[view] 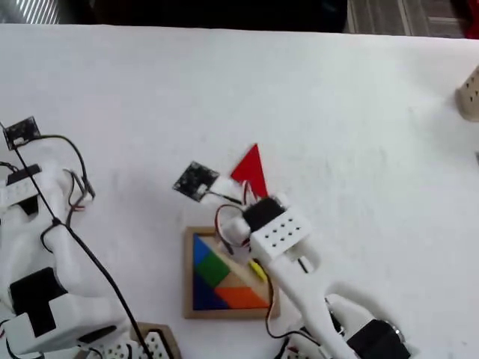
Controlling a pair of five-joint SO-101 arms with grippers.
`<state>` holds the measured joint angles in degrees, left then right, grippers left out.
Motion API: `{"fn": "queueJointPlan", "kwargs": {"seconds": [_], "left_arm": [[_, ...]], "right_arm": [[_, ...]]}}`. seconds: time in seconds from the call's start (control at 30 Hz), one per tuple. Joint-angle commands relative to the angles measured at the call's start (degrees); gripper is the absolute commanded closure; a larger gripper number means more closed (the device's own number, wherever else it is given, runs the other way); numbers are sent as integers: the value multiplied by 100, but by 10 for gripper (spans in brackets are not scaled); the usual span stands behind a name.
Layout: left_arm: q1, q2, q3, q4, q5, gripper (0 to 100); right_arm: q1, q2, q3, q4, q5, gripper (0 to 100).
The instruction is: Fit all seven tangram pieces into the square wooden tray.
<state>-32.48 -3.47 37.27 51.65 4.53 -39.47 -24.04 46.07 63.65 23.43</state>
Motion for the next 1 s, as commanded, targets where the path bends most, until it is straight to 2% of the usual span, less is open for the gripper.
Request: {"fn": "queueJointPlan", "kwargs": {"seconds": [0.0, 0.2, 0.4, 0.5, 0.8, 0.97], "left_arm": [[48, -66, -53, -18, -62, 812], [48, -66, -53, -18, -62, 812], [40, -57, -53, -18, -62, 812], [40, -48, -53, -18, -62, 812], [40, -48, -53, -18, -62, 812], [40, -40, -53, -18, -62, 812]], "right_arm": [[-84, -215, 413, -919, 114, 981], [-48, -207, 747, -1684, 132, 981], [576, 145, 730, -2097, 167, 981], [848, 620, 730, -2299, 571, 981], [1059, 567, 396, -1604, 527, 981], [1455, 558, 396, -1235, 580, 981]]}}
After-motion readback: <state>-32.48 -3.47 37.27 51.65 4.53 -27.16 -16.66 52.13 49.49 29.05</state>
